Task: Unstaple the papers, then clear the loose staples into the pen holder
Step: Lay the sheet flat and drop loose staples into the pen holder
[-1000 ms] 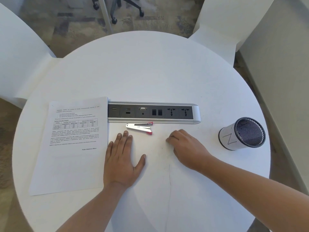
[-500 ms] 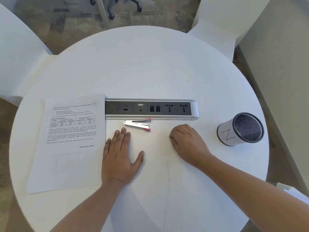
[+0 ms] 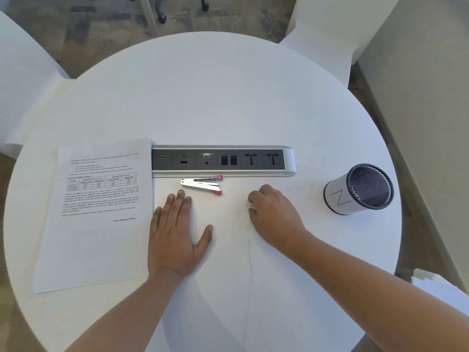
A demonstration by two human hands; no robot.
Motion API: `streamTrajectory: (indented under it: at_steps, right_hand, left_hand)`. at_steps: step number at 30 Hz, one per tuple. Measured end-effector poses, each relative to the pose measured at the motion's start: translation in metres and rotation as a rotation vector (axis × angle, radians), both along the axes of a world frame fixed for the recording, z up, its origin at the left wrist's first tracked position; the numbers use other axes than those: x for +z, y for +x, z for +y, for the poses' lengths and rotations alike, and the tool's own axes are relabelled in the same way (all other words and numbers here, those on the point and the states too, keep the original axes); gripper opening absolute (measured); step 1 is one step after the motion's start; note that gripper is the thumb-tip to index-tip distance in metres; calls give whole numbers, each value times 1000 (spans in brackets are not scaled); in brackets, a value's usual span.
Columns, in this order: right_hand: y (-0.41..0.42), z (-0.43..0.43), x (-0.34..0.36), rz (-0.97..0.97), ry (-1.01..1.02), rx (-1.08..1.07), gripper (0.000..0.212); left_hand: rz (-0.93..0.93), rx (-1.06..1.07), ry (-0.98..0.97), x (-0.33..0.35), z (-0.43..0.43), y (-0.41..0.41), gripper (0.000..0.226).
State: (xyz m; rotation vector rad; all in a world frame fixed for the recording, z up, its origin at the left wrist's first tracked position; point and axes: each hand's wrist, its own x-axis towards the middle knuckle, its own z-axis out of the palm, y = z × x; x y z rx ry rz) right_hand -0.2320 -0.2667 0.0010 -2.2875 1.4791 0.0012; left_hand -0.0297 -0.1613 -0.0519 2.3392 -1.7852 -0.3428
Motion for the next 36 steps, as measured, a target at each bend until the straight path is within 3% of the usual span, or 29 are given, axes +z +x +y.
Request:
streamTrajectory:
  at_steps: [7,11,15,20,24,27,30,36]
  right_hand:
    - [11,-4,5,119,3,68,17]
    - [8,-11,7,36,58,0,13]
    - [-8,-21,17,-303,376,-472,7]
    - [-37,-23,53,-950,822,-985,7]
    - [-71,-18,95,-1252,887,-1126,11]
    - [-101,-15,129,-1346,785,-1111,6]
    - [-129,-20,146,-1310,568,-1108,2]
    - [-168,-39,121,-763,198,-1019,15]
  left_hand:
    - [6,-2,-12,0,0,0,79]
    - [8,-4,-6,-1,0,0,79]
    - [11,-8,1,1,0,0,80]
    - [2,-15,14,1,3,2,80]
    - [-3,-23,1,0,4,4,81]
    - [-3,-26,-12,-1,1,3,82]
    - [5,-22,-7,0,-1,2,83]
    - [2,-30,21,3,-2,0,84]
